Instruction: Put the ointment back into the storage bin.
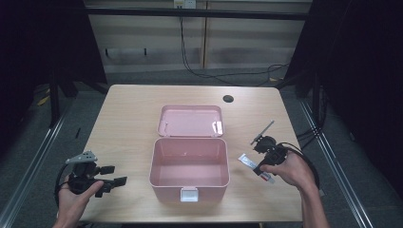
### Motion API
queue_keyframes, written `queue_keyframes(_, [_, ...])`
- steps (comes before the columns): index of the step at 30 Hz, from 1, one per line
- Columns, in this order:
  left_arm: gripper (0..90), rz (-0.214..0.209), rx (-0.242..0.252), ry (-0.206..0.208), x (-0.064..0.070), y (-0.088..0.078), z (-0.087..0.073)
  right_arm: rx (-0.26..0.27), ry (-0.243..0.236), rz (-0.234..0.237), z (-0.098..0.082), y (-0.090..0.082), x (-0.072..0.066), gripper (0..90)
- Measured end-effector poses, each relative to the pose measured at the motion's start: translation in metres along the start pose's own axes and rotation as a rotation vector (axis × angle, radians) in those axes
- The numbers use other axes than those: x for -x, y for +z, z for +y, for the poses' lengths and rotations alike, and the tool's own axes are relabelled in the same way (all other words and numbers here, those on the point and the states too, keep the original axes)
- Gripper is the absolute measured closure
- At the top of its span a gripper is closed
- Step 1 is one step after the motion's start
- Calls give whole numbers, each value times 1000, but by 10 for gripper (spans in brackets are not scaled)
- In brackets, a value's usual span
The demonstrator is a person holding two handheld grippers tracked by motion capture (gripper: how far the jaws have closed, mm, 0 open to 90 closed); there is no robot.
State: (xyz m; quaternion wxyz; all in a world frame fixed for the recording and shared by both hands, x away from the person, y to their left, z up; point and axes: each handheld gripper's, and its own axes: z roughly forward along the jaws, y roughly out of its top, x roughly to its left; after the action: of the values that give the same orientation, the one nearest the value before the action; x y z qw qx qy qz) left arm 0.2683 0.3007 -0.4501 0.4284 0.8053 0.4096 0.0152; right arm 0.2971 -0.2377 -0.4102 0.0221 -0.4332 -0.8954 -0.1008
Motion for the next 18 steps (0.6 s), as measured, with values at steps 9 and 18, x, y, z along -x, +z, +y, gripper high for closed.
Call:
queue_keyframes(9, [174, 9, 1, -6, -2, -1, 0, 18, -25, 4, -2, -7, -4, 724])
queue_keyframes(18, [166, 1, 4, -1, -2, -2, 0, 3, -53, 1, -4, -21, -4, 724])
